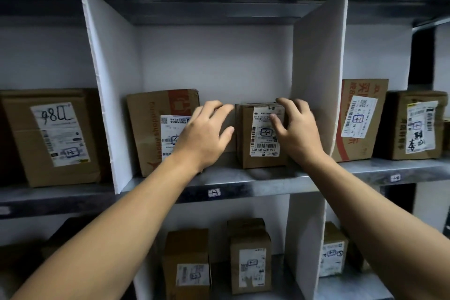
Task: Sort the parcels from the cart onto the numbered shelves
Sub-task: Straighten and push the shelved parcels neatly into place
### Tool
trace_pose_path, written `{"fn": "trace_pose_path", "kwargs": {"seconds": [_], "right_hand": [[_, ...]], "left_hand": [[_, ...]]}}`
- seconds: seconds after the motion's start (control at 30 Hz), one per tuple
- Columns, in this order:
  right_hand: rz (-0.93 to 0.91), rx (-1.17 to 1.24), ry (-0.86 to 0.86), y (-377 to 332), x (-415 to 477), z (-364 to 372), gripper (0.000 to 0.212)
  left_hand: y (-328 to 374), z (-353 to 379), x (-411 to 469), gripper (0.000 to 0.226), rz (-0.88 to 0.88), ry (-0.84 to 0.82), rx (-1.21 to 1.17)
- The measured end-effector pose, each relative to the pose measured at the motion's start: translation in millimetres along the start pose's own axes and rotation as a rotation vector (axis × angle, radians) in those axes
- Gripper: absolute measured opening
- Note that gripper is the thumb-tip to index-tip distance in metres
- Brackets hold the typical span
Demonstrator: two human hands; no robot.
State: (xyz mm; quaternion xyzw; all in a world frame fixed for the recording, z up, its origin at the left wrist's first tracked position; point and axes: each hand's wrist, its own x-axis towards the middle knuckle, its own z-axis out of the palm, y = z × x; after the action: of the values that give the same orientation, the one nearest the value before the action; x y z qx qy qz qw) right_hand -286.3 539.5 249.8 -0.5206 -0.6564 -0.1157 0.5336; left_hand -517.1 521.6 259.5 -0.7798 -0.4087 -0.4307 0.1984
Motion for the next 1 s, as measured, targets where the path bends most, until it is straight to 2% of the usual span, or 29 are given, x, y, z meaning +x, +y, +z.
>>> {"fn": "trace_pose_path", "kwargs": {"seconds": [0.2, 0.4, 0.73, 1.0], "right_hand": [[-0.128, -0.249, -0.027, -14.5, -30.7, -8.4, 0.045], [-0.238, -0.529, -0.046, -2.3, -66.7, -47.2, 0.032], [-0.003, -0.602, -0.033, 56.6, -101.5, -126.7, 0.043], [0.089, -0.580, 0.033, 115.7, -87.9, -178.6, 0.045]], "left_hand": [[0.3, -14.6, -17.8, 0.046, 0.046, -0.017, 0.036], [28.2, 0.5, -33.8, 0.047, 0.106, 0.001, -0.011], [116.1, 40.9, -20.2, 0.047, 0.227, 0.000, -0.219], [185.1, 77.9, 17.7, 0.048, 0.318, 0.041, -0.290]]}}
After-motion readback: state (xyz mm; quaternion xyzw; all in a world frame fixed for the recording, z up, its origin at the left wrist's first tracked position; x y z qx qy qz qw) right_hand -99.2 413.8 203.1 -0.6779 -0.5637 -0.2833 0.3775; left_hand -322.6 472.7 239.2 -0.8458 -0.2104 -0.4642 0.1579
